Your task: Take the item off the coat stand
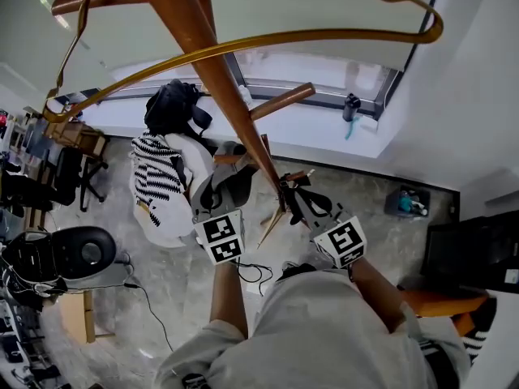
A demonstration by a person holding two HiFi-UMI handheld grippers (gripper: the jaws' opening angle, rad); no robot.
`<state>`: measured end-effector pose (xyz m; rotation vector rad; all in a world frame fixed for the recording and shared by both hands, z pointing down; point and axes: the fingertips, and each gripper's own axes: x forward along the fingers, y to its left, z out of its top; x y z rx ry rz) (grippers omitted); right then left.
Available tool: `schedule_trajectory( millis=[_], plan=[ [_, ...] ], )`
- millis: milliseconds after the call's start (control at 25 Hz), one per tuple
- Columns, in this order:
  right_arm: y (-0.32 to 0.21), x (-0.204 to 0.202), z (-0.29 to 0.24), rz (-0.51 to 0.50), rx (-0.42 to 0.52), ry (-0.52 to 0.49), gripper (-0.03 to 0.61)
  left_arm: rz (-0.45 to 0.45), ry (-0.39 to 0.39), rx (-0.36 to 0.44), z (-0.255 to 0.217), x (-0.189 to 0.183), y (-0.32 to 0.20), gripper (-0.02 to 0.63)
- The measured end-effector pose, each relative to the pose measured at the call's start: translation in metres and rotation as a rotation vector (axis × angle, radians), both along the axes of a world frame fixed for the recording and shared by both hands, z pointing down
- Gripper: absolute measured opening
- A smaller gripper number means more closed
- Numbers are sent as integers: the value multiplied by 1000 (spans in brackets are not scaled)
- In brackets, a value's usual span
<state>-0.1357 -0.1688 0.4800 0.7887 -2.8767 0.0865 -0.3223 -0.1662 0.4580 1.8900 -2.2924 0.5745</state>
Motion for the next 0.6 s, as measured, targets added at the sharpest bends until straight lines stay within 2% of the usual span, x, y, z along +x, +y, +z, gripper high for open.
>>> schedule_trajectory(
  millis=[280, 600],
  plan=[
    [5, -5, 0, -8, -5, -8, 5, 17, 0, 18, -16, -3, 0, 28],
    [8, -1, 2, -1, -6, -14, 5, 20, -37, 41, -35, -7, -1, 28]
  ],
)
